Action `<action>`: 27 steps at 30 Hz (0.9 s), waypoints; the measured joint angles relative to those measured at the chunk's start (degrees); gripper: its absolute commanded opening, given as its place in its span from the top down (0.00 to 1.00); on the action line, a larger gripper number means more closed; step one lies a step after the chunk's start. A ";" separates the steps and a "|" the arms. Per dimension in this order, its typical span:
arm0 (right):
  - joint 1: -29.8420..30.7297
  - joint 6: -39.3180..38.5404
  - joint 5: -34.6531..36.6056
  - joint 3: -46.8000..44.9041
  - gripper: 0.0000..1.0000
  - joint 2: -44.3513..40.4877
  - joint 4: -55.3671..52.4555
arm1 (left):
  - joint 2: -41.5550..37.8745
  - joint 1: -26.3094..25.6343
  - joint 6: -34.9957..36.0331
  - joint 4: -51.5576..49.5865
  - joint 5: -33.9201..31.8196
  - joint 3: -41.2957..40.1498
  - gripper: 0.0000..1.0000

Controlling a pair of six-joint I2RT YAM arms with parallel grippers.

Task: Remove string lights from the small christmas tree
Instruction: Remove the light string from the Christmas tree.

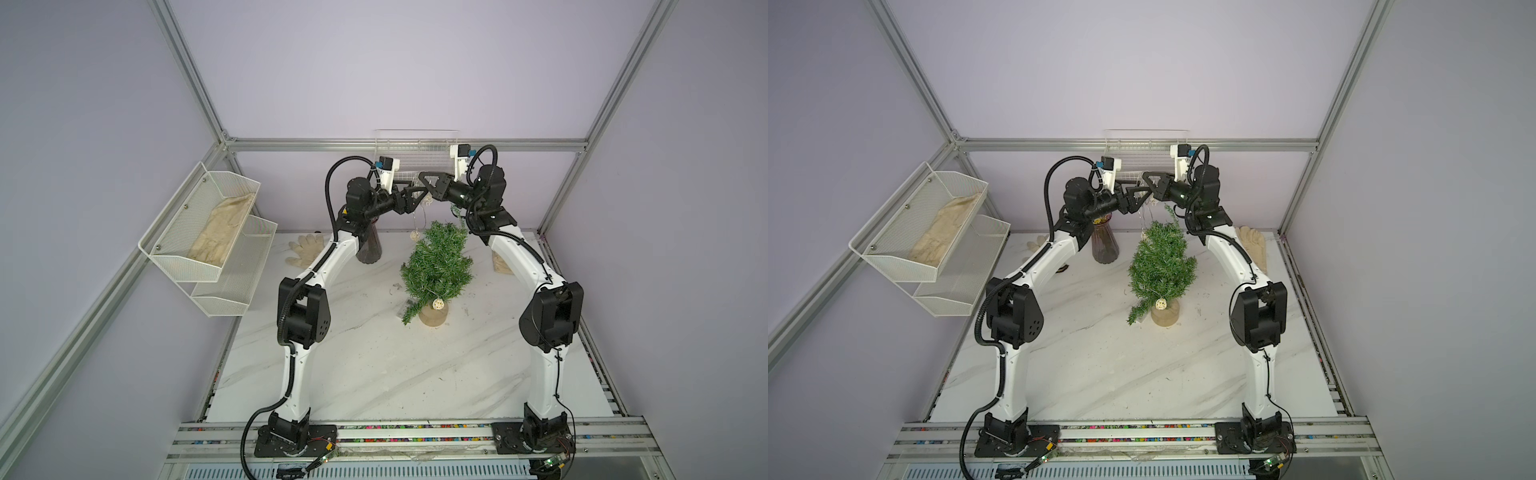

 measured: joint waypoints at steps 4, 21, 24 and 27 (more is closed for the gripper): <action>0.00 0.28 0.09 0.70 1.00 0.04 -1.42 | -2.80 -0.17 3.52 3.50 -0.94 -6.91 0.20; 0.31 0.72 -1.03 2.54 1.00 0.07 -2.78 | -5.99 -0.31 3.50 16.24 -3.34 -15.78 0.25; 0.44 0.83 -1.97 2.54 1.00 0.07 -2.56 | -5.64 -0.31 2.23 16.41 -2.58 -15.50 0.30; 0.63 0.94 -2.62 2.38 1.00 0.07 -2.34 | -3.93 -0.33 0.87 16.28 -1.79 -13.11 0.34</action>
